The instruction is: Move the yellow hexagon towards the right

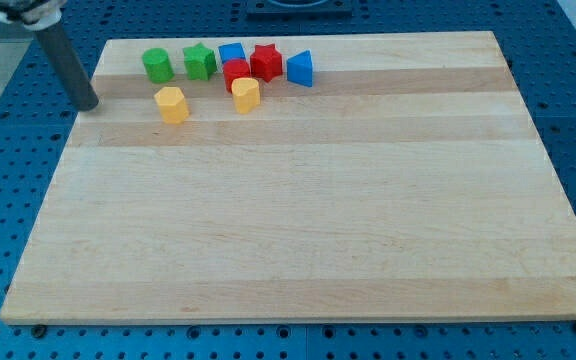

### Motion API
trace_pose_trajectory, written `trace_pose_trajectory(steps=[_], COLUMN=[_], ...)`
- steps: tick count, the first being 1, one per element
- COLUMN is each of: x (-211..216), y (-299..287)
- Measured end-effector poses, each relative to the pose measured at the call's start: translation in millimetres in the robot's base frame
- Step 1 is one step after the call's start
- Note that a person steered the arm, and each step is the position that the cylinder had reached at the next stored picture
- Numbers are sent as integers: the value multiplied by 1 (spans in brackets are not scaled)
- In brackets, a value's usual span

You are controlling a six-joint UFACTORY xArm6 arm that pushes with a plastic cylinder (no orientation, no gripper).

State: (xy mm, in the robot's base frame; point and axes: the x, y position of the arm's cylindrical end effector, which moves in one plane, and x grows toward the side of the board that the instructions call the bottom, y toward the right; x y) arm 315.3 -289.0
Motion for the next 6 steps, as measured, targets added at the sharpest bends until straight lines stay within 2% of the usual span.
trace_pose_trajectory(steps=[1, 2, 3, 4, 5, 6], x=[-8, 7, 42, 74, 86, 110], y=[41, 101, 141, 141, 114, 120])
